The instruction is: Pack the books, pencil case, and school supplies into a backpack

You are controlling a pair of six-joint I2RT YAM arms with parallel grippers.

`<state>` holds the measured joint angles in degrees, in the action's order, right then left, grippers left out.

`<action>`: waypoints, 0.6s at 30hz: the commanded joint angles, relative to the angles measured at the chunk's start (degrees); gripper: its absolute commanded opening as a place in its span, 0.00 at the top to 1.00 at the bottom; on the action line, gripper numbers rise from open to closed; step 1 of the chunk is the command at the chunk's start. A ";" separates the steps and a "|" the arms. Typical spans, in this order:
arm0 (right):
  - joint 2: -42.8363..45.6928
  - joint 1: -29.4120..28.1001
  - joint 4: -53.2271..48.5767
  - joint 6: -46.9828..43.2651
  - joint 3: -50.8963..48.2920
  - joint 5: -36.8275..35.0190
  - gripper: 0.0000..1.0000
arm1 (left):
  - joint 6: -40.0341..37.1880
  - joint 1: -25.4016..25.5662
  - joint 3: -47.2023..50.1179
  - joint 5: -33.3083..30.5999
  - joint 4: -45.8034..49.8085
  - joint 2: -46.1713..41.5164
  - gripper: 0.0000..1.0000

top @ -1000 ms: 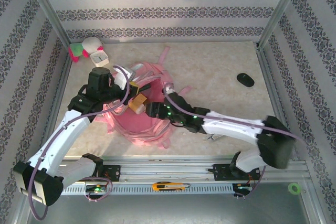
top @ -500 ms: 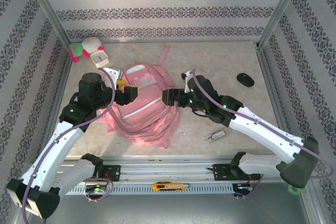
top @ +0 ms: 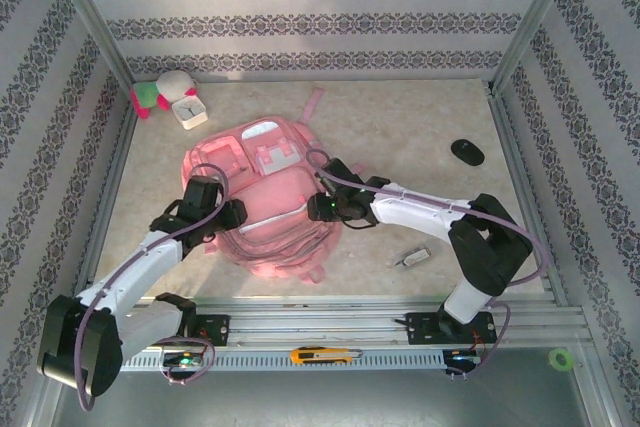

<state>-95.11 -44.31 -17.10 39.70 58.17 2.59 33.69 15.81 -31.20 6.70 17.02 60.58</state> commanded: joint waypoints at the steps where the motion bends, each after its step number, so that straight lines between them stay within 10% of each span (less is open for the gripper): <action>1: -0.78 2.44 -0.85 3.34 -5.78 -4.41 0.58 | 5.36 2.20 2.28 -0.75 -7.68 4.52 0.63; 10: 14.84 9.95 -2.88 4.97 -18.31 -4.09 0.55 | 5.98 15.14 -2.74 -0.98 -16.58 14.83 0.57; 18: 30.61 18.61 -10.52 -3.75 -14.46 6.34 0.21 | -22.80 6.10 -12.66 6.73 -4.28 4.07 0.30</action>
<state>-68.75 -28.01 -21.39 40.05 41.41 5.08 27.03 26.87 -40.01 8.08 6.81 69.47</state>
